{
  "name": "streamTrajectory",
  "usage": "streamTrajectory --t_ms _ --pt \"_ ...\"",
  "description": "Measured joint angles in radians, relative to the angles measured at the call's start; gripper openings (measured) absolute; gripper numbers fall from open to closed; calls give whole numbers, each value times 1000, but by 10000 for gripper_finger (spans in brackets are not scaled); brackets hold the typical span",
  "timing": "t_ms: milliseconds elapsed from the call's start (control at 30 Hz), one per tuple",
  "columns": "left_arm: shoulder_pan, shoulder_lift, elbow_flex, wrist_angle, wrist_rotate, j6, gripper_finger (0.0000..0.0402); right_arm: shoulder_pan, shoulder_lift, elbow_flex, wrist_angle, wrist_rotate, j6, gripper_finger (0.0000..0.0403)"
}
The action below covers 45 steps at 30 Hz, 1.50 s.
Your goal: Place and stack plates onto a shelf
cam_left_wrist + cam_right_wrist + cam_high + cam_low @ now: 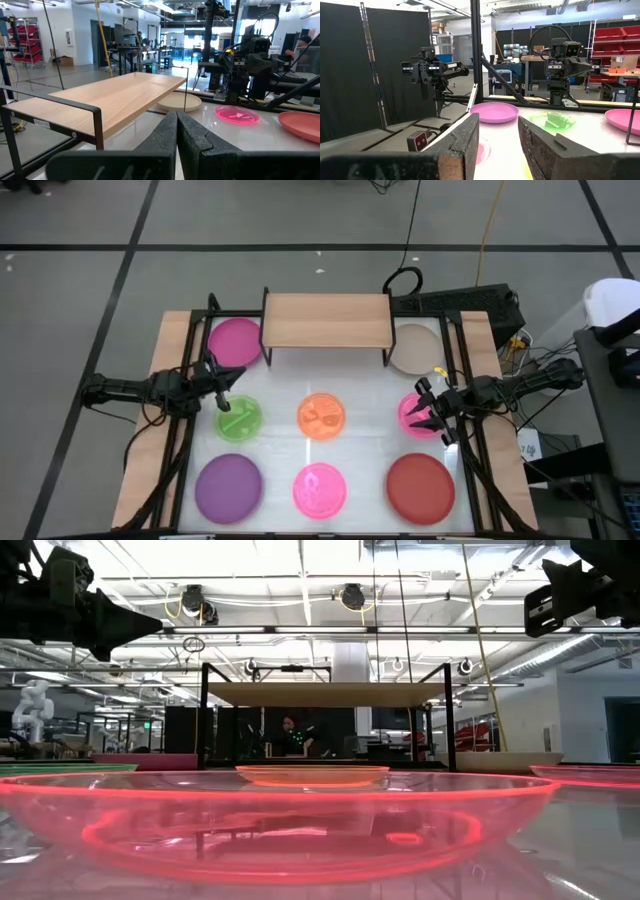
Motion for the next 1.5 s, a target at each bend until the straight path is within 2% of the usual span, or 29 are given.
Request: streamTrajectory --t_ms 967,1133,1500 --pt "0 0 0 0 0 0 8 0 0 0 15 6 -2 118" --pt "0 0 0 0 0 0 8 0 0 0 116 5 -3 118" --pt "0 0 0 0 0 0 8 0 0 0 487 30 -19 118"
